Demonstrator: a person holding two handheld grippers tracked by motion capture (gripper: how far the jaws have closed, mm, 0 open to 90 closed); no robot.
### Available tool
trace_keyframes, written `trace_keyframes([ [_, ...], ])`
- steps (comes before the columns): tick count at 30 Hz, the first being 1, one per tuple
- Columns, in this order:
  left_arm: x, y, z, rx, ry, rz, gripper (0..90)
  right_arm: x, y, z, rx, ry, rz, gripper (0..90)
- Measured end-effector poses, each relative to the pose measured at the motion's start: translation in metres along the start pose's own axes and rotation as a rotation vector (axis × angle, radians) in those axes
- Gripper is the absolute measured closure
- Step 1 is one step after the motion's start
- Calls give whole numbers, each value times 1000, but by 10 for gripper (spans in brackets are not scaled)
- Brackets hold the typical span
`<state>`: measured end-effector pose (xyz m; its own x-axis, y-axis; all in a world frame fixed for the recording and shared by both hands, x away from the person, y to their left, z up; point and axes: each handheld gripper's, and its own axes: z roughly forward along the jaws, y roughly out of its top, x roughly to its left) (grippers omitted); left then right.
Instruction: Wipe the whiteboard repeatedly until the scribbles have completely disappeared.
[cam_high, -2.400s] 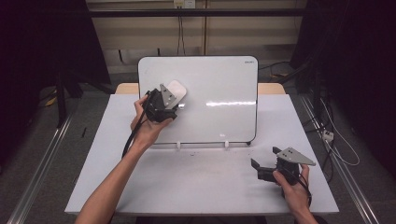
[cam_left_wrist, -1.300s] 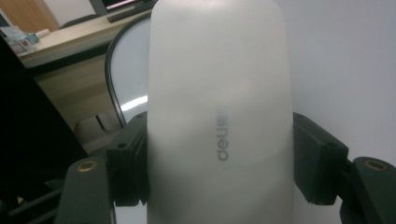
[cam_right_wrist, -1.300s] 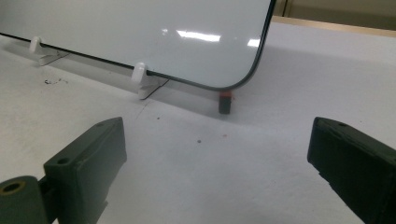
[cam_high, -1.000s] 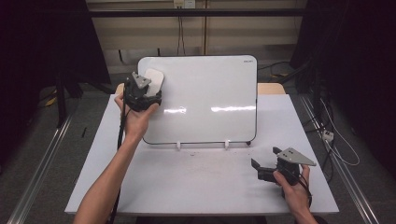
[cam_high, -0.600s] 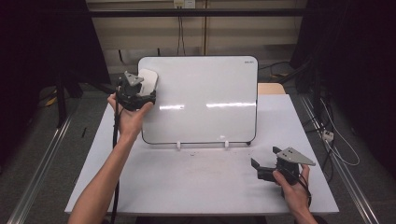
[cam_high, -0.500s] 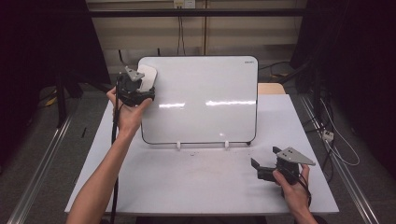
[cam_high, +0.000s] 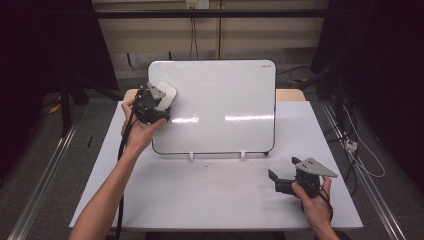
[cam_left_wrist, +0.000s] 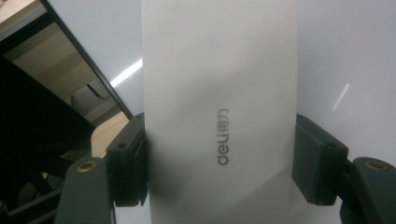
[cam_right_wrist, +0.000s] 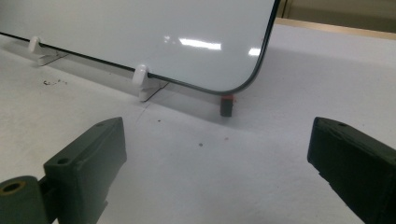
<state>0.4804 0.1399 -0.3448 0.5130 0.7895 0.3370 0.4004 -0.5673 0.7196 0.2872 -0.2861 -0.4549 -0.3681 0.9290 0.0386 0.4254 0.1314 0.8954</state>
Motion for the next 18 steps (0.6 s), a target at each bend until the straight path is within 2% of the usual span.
trace_keyframes([
  [2, -3, -7, -2, -9, -11, 8, 312, 0, 0, 0, 0, -3, 0, 44],
  [4, -4, -10, -5, -23, -26, -2, 312, -1, 0, 1, 1, -2, 0, 45],
  [6, -1, -9, -6, -21, -36, -14, 312, 0, 0, 1, 3, 0, -1, 45],
  [10, 7, -2, -7, -48, -21, -53, 312, 1, 1, 2, 4, -2, -1, 44],
  [14, 10, -3, -11, -101, -28, -80, 312, -1, 0, 1, 0, -3, -1, 44],
  [18, 12, -2, -26, -174, -32, -102, 312, -2, 0, 0, -2, -5, 7, 45],
])
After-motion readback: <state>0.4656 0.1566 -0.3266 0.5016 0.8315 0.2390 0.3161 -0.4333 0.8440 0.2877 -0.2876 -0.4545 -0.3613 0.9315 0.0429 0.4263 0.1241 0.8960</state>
